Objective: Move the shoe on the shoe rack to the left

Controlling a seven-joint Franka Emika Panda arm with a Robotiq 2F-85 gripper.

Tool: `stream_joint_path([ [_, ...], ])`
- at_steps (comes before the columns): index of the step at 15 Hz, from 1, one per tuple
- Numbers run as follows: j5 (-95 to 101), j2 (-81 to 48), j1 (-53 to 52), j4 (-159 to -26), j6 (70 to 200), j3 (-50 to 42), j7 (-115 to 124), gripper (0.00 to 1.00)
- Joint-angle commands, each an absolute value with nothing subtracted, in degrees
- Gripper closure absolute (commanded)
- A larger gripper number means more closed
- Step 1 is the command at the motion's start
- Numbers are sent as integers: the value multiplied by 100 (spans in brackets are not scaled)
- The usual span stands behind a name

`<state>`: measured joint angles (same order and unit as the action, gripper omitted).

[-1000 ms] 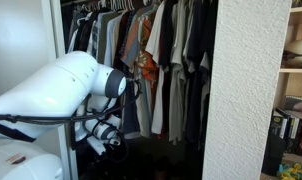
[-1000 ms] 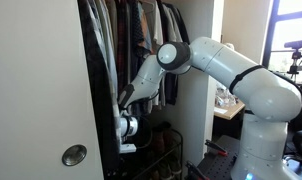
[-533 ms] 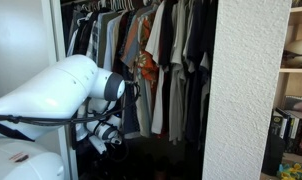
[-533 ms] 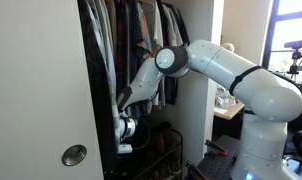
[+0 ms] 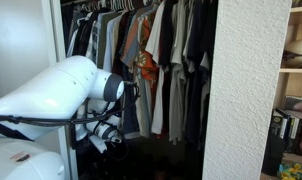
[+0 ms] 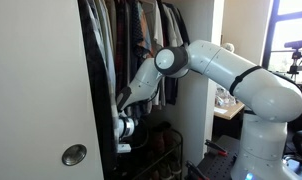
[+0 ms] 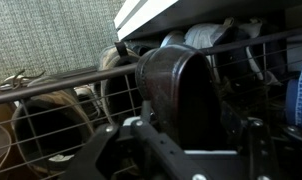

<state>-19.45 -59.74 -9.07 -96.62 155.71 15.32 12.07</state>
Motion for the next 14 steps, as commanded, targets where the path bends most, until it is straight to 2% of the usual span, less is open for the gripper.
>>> stream_joint_path([
  [1,-1728,-5406,-838,-10218,15284,1441,959,0],
  [8,-1029,-3966,-652,-11973,15298,1151,212,0],
  [14,111,-2379,-803,-13723,14530,578,-49,0],
])
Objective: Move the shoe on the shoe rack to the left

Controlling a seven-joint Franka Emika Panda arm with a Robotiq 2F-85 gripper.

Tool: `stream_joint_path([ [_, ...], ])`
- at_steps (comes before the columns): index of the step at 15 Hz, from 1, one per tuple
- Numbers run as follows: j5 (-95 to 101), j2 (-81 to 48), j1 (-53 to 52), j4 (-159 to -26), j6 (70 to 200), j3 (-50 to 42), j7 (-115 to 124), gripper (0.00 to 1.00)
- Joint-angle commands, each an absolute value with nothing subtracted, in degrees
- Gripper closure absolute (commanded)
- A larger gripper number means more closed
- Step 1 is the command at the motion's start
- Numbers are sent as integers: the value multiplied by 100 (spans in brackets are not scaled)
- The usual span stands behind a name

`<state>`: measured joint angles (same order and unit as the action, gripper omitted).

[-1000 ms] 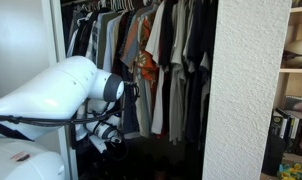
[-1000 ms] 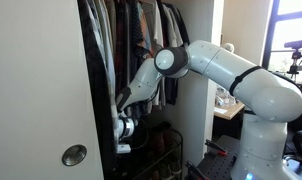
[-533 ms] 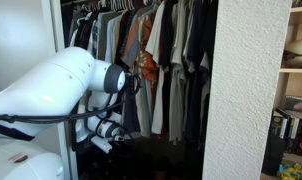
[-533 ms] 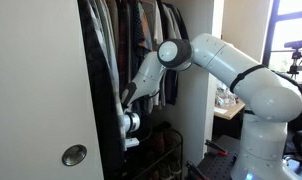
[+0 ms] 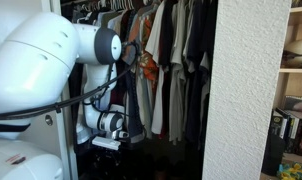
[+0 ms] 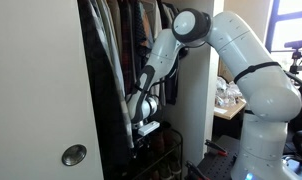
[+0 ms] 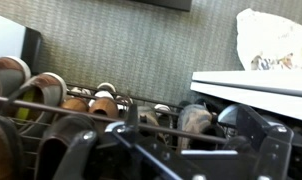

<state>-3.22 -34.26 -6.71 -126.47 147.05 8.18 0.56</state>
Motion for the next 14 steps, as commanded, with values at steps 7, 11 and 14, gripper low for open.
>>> stream_joint_path([
  [7,1186,-238,-628,-15780,15183,389,-186,0],
  [11,-373,602,-405,-16052,15725,426,-1203,0],
  [14,-1619,1282,-619,-15927,15645,62,-2012,0],
])
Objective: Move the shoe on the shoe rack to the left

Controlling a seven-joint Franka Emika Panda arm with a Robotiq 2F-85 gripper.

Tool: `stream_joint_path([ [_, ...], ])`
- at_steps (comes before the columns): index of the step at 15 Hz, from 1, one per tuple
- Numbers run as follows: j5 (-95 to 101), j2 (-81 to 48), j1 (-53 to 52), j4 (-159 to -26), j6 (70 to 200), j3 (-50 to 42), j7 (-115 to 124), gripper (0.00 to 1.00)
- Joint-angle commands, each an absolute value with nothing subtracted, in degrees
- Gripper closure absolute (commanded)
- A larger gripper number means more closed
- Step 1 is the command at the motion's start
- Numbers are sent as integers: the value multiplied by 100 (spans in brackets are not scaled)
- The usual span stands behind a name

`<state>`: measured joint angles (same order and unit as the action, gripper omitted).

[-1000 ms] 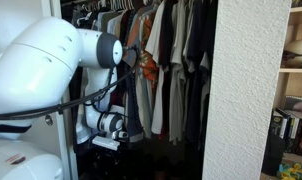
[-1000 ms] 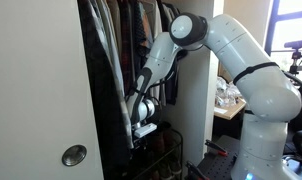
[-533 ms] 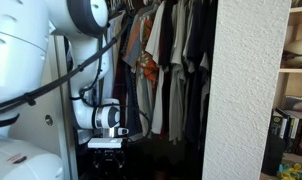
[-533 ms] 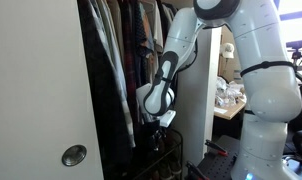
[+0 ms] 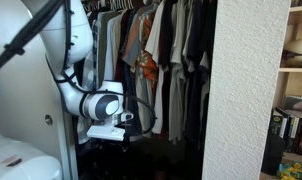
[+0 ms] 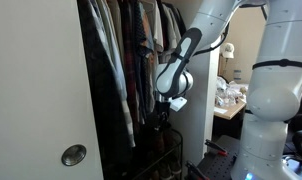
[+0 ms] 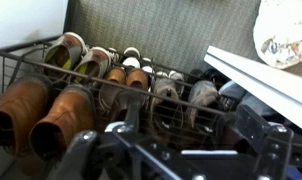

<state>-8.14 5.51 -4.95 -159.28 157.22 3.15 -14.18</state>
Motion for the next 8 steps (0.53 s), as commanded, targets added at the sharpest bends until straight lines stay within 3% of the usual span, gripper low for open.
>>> stream_joint_path([
  [1,-1739,1718,-659,-16195,15683,-25,-2108,0],
  [8,-676,2454,-534,-15981,15114,-89,-1689,0],
])
